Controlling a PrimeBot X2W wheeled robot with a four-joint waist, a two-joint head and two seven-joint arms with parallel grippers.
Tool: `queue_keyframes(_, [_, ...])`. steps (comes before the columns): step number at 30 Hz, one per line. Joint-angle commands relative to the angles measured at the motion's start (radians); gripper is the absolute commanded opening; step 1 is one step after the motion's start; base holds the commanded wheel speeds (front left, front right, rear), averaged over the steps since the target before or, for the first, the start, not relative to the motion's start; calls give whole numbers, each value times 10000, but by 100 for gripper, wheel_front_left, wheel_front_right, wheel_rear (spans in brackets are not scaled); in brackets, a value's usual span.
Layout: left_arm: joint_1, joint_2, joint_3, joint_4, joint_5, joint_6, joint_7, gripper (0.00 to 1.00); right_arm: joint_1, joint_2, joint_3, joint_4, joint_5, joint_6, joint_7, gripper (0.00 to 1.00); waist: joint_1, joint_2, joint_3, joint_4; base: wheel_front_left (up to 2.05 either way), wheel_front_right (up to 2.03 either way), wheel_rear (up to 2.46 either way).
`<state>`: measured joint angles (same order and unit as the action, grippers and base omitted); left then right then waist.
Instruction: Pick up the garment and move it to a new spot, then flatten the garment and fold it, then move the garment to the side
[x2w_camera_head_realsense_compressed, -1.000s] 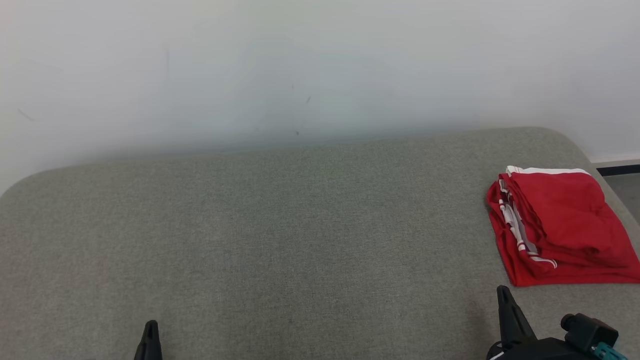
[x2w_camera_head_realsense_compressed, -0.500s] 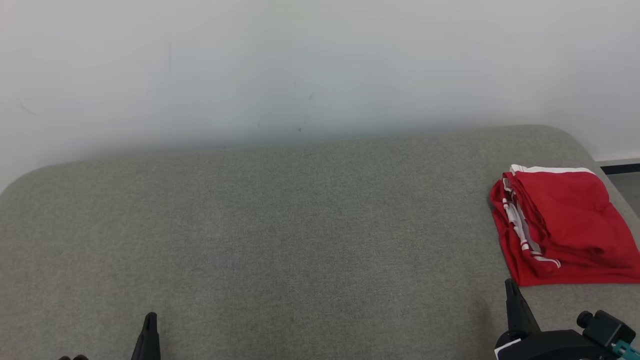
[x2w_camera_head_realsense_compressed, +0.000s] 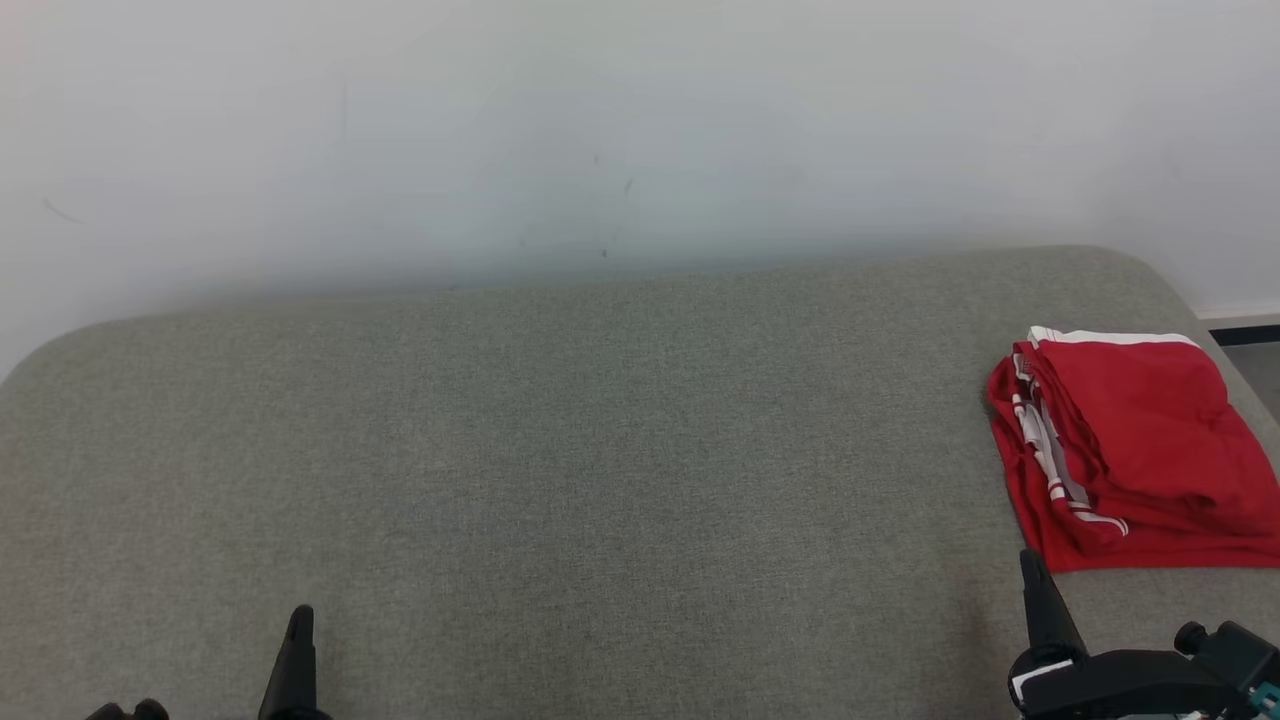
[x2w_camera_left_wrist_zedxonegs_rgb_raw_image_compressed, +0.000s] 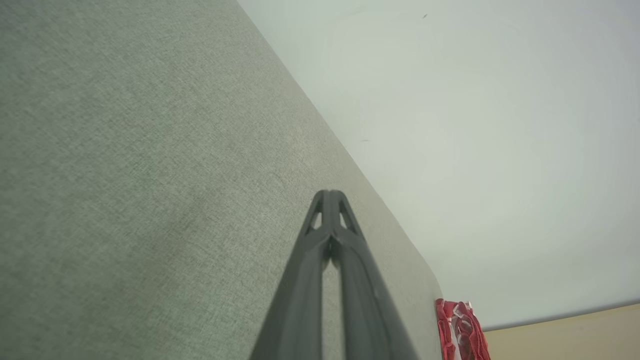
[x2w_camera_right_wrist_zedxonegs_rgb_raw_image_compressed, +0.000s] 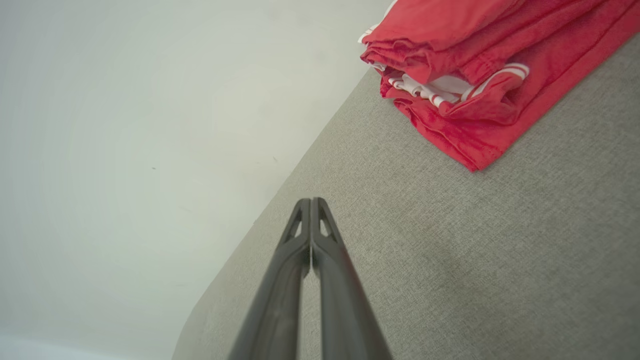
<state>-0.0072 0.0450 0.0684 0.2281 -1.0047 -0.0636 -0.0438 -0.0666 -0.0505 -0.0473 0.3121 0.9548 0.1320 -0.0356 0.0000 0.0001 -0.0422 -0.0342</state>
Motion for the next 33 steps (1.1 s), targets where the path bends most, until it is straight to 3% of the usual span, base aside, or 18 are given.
queue_keyframes(1, [-249, 45, 57, -71, -362, -90, 77, 0, -240, -3, -63, -154, 368, -11, 63, 0, 0, -1, 12, 9, 0, 0, 0])
queue_keyframes(33, [-705, 61, 282, 56, -3375, -415, 889, 0, -370, 1, -396, -444, 3620, -17, 822, 0, 0, -1, 210, 159, 0, 0, 0])
